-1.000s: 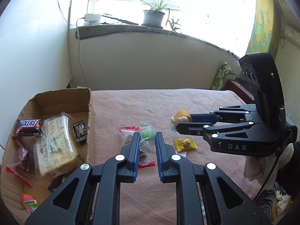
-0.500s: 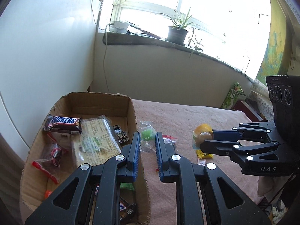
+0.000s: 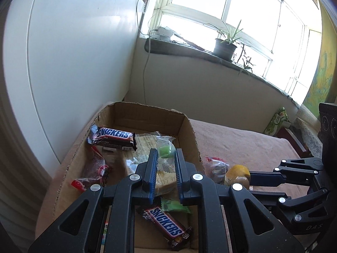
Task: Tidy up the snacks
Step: 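Carry the round candy and green-candy packet over the cardboard box, then open both grippers to drop the two candies into the box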
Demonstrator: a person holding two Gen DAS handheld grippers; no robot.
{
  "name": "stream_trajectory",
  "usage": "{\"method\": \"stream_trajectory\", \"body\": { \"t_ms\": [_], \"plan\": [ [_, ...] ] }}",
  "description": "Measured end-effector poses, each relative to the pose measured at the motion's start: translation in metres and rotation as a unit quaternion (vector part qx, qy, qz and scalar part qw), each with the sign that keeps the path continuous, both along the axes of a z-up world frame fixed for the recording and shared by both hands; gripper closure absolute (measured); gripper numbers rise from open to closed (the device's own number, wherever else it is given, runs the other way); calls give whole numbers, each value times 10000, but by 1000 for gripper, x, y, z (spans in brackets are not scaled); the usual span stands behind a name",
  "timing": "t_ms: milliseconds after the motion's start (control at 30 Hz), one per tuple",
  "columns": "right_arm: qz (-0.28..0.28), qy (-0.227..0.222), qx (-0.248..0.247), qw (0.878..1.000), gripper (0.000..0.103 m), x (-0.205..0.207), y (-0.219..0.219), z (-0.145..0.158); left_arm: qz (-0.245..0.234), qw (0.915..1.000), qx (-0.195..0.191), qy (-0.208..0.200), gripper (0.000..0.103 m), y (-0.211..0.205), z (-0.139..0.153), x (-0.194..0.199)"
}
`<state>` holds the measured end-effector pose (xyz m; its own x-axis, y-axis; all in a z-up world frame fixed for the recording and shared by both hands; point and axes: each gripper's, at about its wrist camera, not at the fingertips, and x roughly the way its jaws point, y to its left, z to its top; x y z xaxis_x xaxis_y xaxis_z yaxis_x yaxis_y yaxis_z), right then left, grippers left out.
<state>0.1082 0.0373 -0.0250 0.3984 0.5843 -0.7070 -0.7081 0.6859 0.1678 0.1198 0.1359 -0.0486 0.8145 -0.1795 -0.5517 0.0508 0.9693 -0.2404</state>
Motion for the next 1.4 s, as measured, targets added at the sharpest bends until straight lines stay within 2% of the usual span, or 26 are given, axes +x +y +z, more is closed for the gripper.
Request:
{"method": "stream_trajectory", "body": {
  "t_ms": [400, 1133, 1267, 1400],
  "plan": [
    [298, 68, -82, 9995, 71, -7, 32, -8, 158, 9999, -35, 32, 88, 12, -3, -1],
    [469, -34, -221, 9986, 68, -8, 51, -9, 288, 9996, -33, 13, 86, 15, -1, -2],
    [442, -125, -287, 9985, 51, -9, 51, -8, 346, 9994, -2, 12, 74, 15, 0, -2],
    [423, -151, -303, 9985, 47, -10, 47, -6, 370, 9993, -22, -2, 73, 17, 0, -2]
  ]
}}
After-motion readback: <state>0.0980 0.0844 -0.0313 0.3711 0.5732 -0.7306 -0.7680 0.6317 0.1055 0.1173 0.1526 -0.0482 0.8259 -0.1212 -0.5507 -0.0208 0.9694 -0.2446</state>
